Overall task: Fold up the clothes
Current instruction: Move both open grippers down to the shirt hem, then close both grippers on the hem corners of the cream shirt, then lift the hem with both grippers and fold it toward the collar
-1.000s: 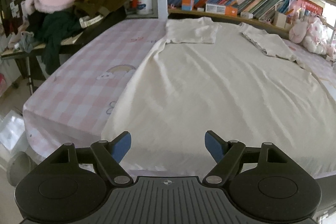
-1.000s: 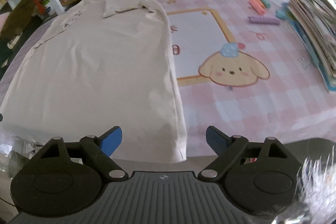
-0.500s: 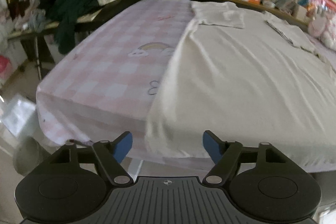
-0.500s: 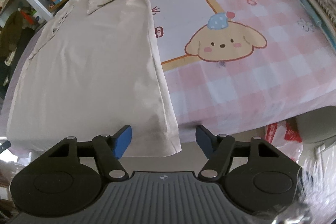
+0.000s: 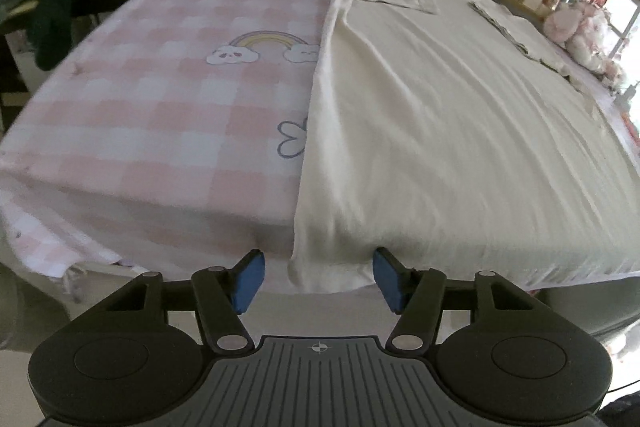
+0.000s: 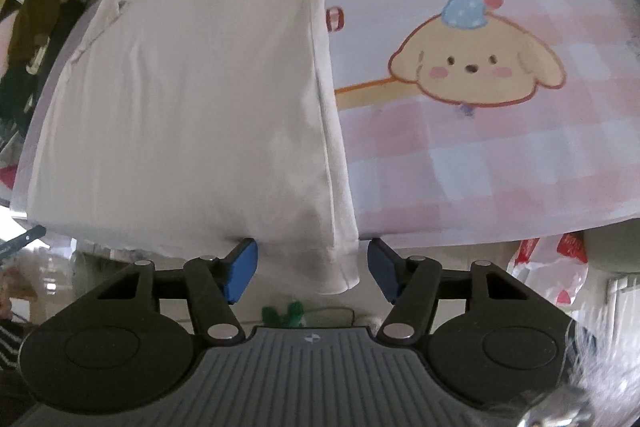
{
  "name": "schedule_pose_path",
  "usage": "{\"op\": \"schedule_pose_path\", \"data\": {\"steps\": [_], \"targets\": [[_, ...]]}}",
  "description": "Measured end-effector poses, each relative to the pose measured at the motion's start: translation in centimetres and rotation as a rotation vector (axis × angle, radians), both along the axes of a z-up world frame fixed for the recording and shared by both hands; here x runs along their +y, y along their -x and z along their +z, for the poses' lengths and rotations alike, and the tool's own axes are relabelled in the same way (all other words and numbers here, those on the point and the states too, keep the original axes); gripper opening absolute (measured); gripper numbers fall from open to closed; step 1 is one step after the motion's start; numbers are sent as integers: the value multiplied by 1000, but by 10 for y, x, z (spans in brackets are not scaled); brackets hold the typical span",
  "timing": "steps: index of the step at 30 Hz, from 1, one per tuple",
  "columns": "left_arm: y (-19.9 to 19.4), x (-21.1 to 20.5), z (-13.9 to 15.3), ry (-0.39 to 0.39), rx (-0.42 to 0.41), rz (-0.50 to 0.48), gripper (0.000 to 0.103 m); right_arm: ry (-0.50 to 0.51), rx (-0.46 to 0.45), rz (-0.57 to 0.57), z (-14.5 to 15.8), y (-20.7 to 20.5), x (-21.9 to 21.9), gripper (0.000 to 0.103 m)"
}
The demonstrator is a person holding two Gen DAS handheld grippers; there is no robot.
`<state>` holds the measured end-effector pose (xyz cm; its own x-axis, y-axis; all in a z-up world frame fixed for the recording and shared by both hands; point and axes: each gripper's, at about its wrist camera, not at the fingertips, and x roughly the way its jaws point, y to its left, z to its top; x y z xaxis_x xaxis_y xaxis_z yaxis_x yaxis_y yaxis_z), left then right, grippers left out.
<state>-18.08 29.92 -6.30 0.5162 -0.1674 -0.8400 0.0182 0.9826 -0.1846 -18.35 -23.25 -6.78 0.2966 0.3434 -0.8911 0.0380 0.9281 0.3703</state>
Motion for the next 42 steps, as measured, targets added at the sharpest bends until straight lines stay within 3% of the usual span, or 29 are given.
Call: {"op": "schedule_pose_path", "data": {"steps": [5, 10, 11, 13, 15, 17, 29, 42], "targets": [[-7, 3, -8, 44, 28, -26, 59, -23, 40, 15, -4, -8, -1, 58], [-9, 8, -13, 89, 31, -40, 55, -54, 54, 32, -3, -11, -4, 48], [-9, 9, -13, 100, 32, -43, 51, -58, 55, 37, -3, -11, -4, 46], [-10, 10, -14, 117, 34, -54, 40, -64, 54, 57, -2, -11, -4, 25], [-10, 8, -14, 120, 39, -70, 16, -65, 50, 78, 0, -10, -3, 13], [-8, 7, -12, 116, 38, -71, 11, -57, 40, 95, 4, -8, -2, 8], [8, 4, 9, 139, 16, -56, 7, -36, -14, 135, 30, 6, -14, 6], [64, -11, 2, 160, 118, -23, 7, -83, 78, 151, 21, 48, -45, 5]]}}
